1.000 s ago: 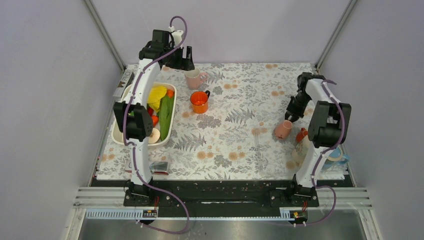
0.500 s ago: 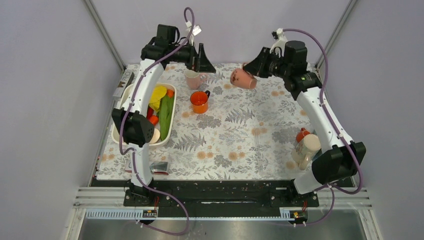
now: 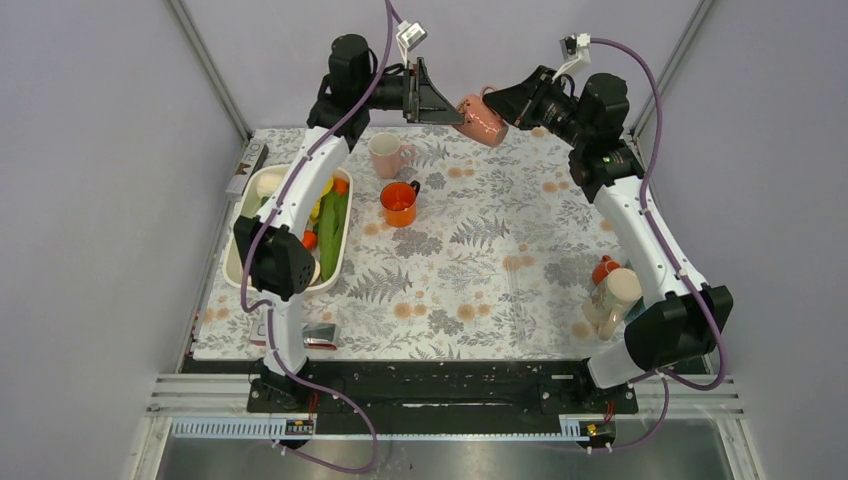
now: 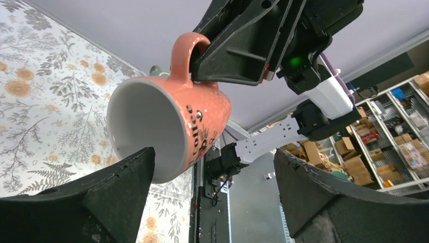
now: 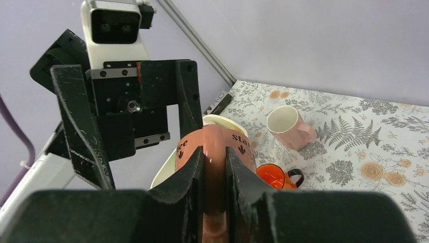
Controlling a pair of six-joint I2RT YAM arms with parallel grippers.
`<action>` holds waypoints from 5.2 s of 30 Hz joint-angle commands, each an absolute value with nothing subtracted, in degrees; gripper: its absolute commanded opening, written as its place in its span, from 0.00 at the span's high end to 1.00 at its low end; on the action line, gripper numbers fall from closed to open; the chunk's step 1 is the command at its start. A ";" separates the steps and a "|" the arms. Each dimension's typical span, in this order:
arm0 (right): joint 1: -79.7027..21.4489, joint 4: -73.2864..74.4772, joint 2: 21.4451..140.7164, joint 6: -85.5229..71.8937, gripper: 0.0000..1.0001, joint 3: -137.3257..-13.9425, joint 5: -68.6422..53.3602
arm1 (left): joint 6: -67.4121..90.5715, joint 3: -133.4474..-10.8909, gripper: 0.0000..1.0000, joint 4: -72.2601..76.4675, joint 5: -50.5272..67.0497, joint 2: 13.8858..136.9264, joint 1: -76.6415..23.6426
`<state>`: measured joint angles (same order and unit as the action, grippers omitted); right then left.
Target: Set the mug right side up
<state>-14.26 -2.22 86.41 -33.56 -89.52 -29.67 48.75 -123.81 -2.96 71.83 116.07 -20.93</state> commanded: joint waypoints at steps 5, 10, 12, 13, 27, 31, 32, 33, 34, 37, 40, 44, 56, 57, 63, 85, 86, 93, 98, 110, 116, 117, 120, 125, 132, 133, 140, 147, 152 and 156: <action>-14.74 -7.60 85.60 -36.33 1.00 -92.81 -30.89 | 32.30 -132.01 0.24 -22.58 68.57 115.51 -20.97; -14.85 -9.01 86.00 -37.09 1.00 -93.09 -30.02 | 34.17 -129.27 0.33 -20.37 70.11 115.84 -23.62; -14.88 -8.97 86.28 -37.44 1.00 -93.49 -30.61 | 37.75 -129.27 0.39 -16.27 70.63 116.44 -23.56; -14.98 -9.01 86.54 -37.64 1.00 -93.47 -30.83 | 39.51 -129.17 0.42 -13.84 71.09 116.72 -23.61; -15.12 6.93 88.70 -28.53 0.01 -89.58 -21.83 | 10.32 -137.87 1.00 -44.80 44.07 121.33 -22.80; -14.33 15.27 87.41 -25.91 0.01 -88.72 -8.59 | -1.39 -138.38 1.00 -47.96 25.08 122.96 -23.59; -14.17 17.66 87.18 -25.43 0.00 -89.13 -4.93 | -6.10 -138.48 1.00 -47.62 19.95 123.95 -24.15; -14.18 19.88 87.00 -24.45 0.01 -89.50 -1.63 | -9.18 -138.61 1.00 -47.01 16.17 125.04 -24.68; -14.15 21.63 86.83 -23.37 0.01 -89.81 0.51 | -11.97 -139.11 1.00 -46.21 13.21 126.65 -25.18; -14.15 25.76 86.84 -20.08 0.01 -90.41 1.92 | -17.07 -142.12 1.00 -46.17 7.75 131.98 -26.23; -14.15 28.67 86.54 -18.57 0.01 -90.08 2.65 | -20.06 -142.50 1.00 -45.53 7.84 134.73 -26.49; -14.20 30.16 86.60 -18.19 0.01 -89.53 2.49 | -23.48 -140.21 1.00 -44.10 7.84 137.10 -26.89; -12.47 47.03 92.64 -17.55 0.01 -98.14 13.31 | -25.23 -142.03 1.00 -49.04 11.41 144.18 -27.98; -11.69 49.23 93.53 -17.75 0.01 -99.14 14.41 | -25.07 -142.02 1.00 -49.46 11.73 144.55 -27.97; -7.59 53.20 92.53 -17.67 0.01 -97.34 16.88 | -24.38 -142.31 0.91 -48.45 12.72 145.08 -28.04; 1.85 69.34 99.62 7.32 0.01 -96.98 13.99 | -22.09 -137.54 0.23 -43.05 14.58 136.08 -28.00; 1.89 69.53 100.04 7.30 0.01 -96.76 15.71 | -22.02 -137.51 0.22 -43.37 15.14 135.56 -28.01; 6.47 71.48 104.49 1.80 0.01 -95.07 19.55 | -21.37 -139.08 0.13 -50.58 19.72 130.10 -27.67; 7.55 71.50 107.71 1.24 0.01 -92.74 13.48 | -19.83 -139.20 0.12 -55.24 20.02 128.37 -26.02; 5.65 73.57 111.94 0.35 0.17 -87.96 2.72 | -20.38 -136.93 0.12 -55.48 19.13 127.94 -24.94; 2.98 72.98 112.32 0.35 0.22 -85.50 -10.59 | -20.72 -136.97 0.12 -55.03 18.98 127.83 -25.03; 2.16 73.02 112.48 0.40 0.23 -85.52 -10.90 | -20.74 -136.94 0.12 -54.98 18.91 127.81 -25.05; 0.46 73.53 112.11 0.66 0.23 -86.68 -10.62 | -20.92 -136.44 0.12 -55.13 18.76 127.63 -25.02; -0.94 73.24 109.71 1.98 0.23 -89.27 -8.23 | -21.09 -136.01 0.12 -55.10 18.83 127.29 -25.00; -6.30 71.46 108.80 6.53 0.26 -95.86 1.27 | -21.16 -135.84 0.12 -55.05 19.38 127.02 -25.00; -7.18 70.91 109.44 7.45 0.24 -96.57 4.42 | -21.26 -135.71 0.12 -55.08 19.28 126.86 -24.99; -8.04 69.47 118.05 10.91 0.33 -95.89 16.31 | -21.70 -134.41 0.12 -55.77 18.55 124.88 -24.65; -8.01 68.99 122.38 11.16 0.34 -95.96 16.20 | -21.64 -134.53 0.12 -56.85 18.37 124.43 -24.08; -8.00 67.81 123.80 11.48 0.45 -93.00 17.26 | -21.52 -134.56 0.12 -56.83 18.36 124.24 -24.04; -8.00 66.66 122.65 11.37 0.47 -89.81 18.24 | -21.71 -134.60 0.12 -56.85 18.14 124.10 -23.98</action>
<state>-8.12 68.29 123.11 10.70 -92.31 15.66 -21.17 -134.39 -57.45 17.96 127.98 -24.27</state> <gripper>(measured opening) 0.543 0.879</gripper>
